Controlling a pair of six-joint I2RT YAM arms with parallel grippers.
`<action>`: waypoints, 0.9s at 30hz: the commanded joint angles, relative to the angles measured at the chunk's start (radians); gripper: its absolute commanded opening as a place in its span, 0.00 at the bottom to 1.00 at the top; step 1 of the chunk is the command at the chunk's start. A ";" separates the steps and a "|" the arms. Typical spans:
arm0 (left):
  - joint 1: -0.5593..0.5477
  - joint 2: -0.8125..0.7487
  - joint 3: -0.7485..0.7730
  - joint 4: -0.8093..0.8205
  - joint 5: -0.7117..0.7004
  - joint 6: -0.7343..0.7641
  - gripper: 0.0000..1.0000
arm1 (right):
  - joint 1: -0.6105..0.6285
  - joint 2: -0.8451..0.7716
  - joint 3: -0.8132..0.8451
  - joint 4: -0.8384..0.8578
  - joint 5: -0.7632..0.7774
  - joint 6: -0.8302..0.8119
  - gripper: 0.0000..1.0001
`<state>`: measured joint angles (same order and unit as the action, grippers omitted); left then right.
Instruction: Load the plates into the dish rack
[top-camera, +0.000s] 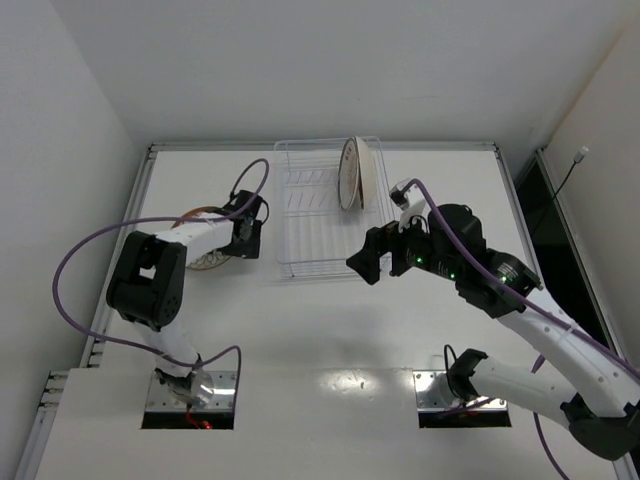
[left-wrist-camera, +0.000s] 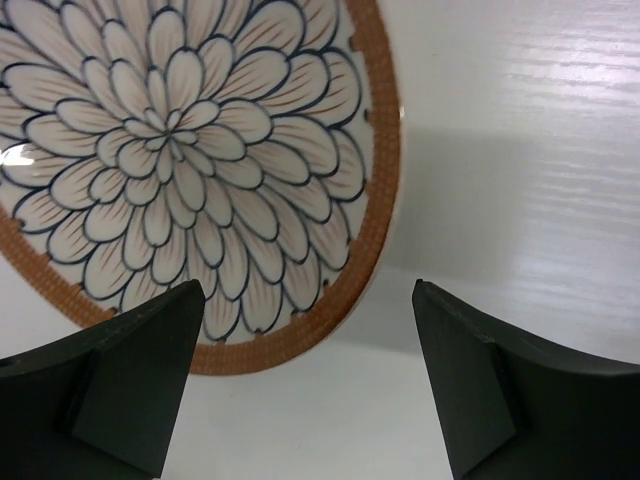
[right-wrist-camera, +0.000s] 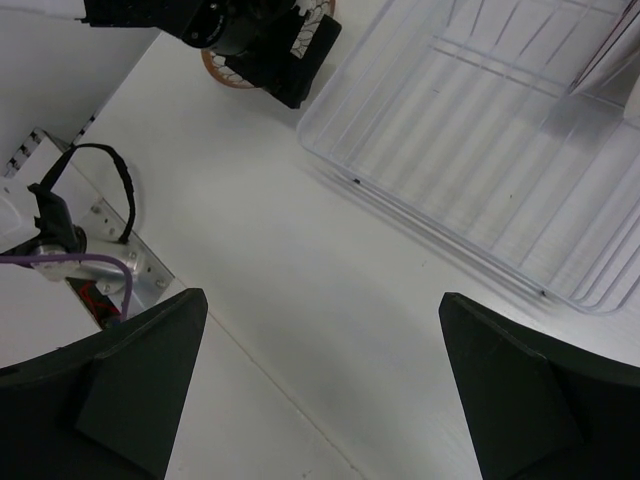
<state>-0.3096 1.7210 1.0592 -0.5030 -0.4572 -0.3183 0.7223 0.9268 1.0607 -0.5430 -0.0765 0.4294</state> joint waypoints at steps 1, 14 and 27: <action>0.016 0.054 0.076 0.026 0.034 0.028 0.83 | 0.000 0.020 0.018 0.028 -0.032 -0.020 1.00; 0.037 0.166 0.104 -0.008 0.009 0.048 0.12 | 0.000 0.058 0.068 -0.001 -0.022 -0.029 1.00; 0.037 -0.125 0.148 -0.043 0.037 -0.008 0.00 | 0.000 -0.012 0.090 -0.104 0.066 -0.038 1.00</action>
<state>-0.2798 1.7638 1.1435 -0.5499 -0.5266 -0.2272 0.7223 0.9646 1.1103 -0.6270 -0.0551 0.4038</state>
